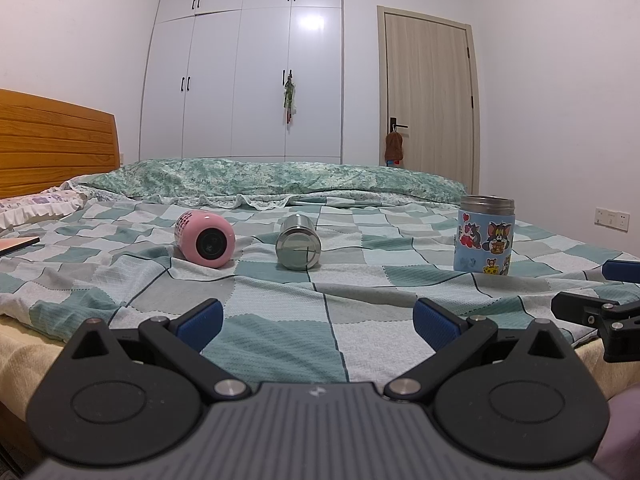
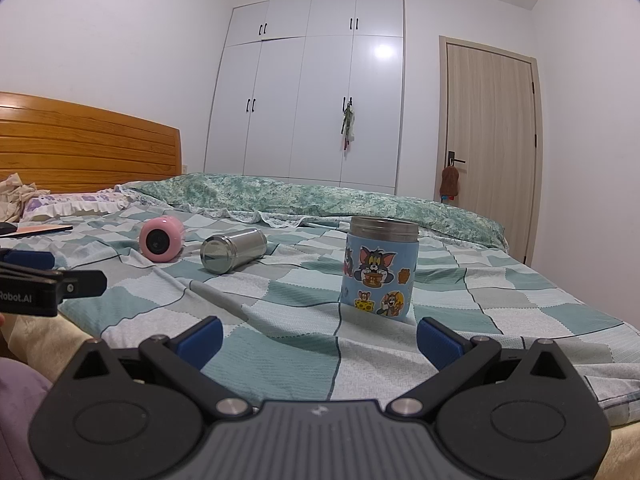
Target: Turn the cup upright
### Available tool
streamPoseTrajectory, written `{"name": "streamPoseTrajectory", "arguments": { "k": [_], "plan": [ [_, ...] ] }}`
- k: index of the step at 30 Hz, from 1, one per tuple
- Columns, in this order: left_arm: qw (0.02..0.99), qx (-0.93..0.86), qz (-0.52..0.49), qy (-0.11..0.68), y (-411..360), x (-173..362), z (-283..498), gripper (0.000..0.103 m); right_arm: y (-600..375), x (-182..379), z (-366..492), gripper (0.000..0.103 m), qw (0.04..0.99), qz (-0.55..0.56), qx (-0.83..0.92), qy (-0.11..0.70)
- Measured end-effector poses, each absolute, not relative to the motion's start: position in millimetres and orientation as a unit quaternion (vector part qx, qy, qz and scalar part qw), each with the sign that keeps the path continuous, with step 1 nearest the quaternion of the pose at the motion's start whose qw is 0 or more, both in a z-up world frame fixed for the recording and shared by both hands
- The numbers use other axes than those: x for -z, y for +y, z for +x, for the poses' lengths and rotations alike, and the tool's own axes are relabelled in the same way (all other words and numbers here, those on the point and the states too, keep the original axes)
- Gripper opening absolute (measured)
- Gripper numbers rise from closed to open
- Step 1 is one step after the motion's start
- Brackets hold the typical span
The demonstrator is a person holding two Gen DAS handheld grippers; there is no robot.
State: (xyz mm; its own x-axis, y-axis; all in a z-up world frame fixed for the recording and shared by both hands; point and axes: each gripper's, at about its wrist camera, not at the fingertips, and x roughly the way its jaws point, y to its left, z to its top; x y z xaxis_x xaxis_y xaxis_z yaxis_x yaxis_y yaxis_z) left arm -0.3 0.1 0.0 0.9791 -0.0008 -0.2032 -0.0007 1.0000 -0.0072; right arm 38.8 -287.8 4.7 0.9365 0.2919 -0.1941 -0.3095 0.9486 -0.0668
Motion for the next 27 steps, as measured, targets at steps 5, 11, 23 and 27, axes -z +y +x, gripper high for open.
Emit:
{"name": "streamPoseTrajectory", "arguments": {
  "k": [5,11,23,27],
  "plan": [
    [0.995,0.000,-0.004,0.102,0.1,0.0,-0.3,0.103,-287.7,-4.4,38.8,0.103,0.983,-0.048,-0.153,0.091],
    [0.995,0.000,-0.004,0.102,0.1,0.0,-0.3,0.103,-287.8,-4.1,38.7,0.103,0.983,-0.048,-0.153,0.091],
    [0.994,-0.006,-0.015,0.104,9.3,-8.6,4.3,0.103,-281.7,-16.3,44.1,0.103,0.980,-0.046,-0.171,0.085],
    [0.995,-0.014,-0.013,0.098,21.2,-22.5,14.3,0.103,-261.8,-33.5,67.4,0.103,0.973,-0.055,-0.202,0.092]
  ]
}}
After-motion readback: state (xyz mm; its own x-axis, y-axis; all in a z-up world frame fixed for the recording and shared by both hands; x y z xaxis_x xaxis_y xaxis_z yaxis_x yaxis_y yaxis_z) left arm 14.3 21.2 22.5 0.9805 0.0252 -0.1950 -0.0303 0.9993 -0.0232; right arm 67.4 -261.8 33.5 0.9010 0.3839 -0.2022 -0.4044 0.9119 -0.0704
